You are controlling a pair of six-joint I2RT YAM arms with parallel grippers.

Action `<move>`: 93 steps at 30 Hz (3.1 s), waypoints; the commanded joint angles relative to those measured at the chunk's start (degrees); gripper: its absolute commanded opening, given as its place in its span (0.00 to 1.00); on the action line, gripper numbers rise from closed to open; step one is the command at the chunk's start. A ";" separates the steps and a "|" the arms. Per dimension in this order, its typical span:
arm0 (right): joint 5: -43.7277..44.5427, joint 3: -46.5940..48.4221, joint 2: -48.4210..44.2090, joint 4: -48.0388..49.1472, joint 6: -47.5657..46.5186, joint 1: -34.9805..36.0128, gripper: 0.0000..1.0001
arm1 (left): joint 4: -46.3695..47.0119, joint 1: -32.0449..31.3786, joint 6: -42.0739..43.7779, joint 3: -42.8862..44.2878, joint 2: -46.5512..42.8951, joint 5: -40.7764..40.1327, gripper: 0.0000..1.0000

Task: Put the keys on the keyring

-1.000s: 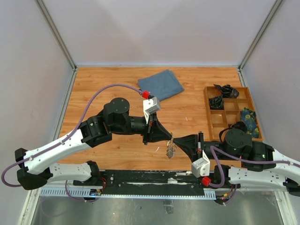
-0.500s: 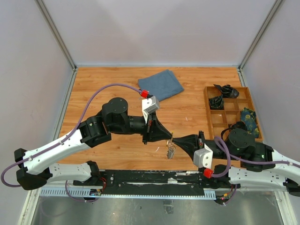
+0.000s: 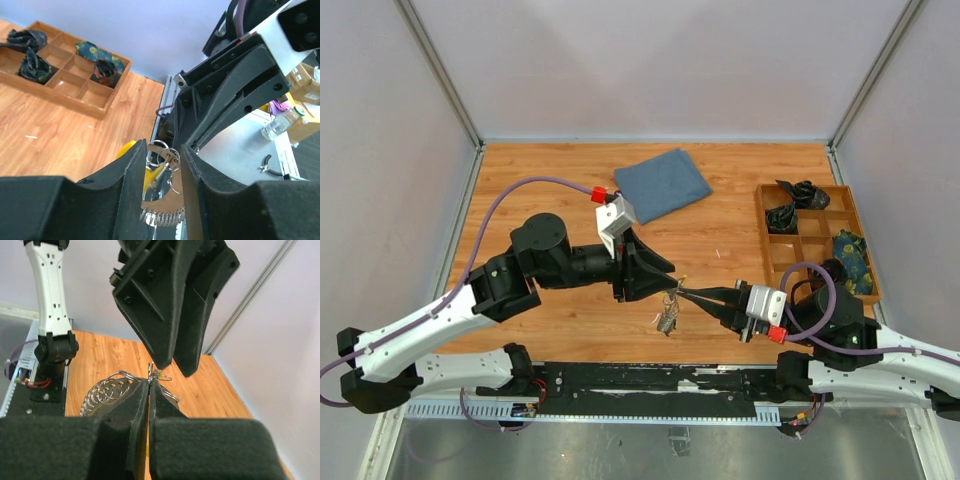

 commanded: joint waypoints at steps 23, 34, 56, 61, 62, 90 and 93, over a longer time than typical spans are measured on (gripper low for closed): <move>1.14 -2.96 -0.14 18.43 11.44 1.15 0.00 | 13.34 -0.52 8.45 -5.47 -6.96 2.31 0.54; 1.07 -2.04 0.78 18.66 11.67 1.15 0.00 | 14.71 -0.53 8.19 -6.21 -5.41 8.52 0.38; 0.47 -1.79 0.94 18.92 11.75 1.12 0.01 | 14.13 -0.48 7.88 -7.39 -4.72 7.78 0.23; 0.15 -1.95 0.70 19.09 11.91 1.10 0.00 | 14.09 -0.49 7.79 -7.52 -4.59 7.70 0.25; 0.11 -1.89 0.70 19.13 11.93 1.14 0.01 | 14.04 -0.47 7.74 -7.54 -4.63 7.62 0.25; 10.54 20.73 6.34 -30.25 12.74 1.14 0.28 | -14.82 -0.47 16.66 7.99 1.33 -1.04 0.00; 9.19 23.69 9.72 -34.71 14.12 1.01 0.28 | -20.32 -0.51 17.87 11.37 3.89 -2.27 0.01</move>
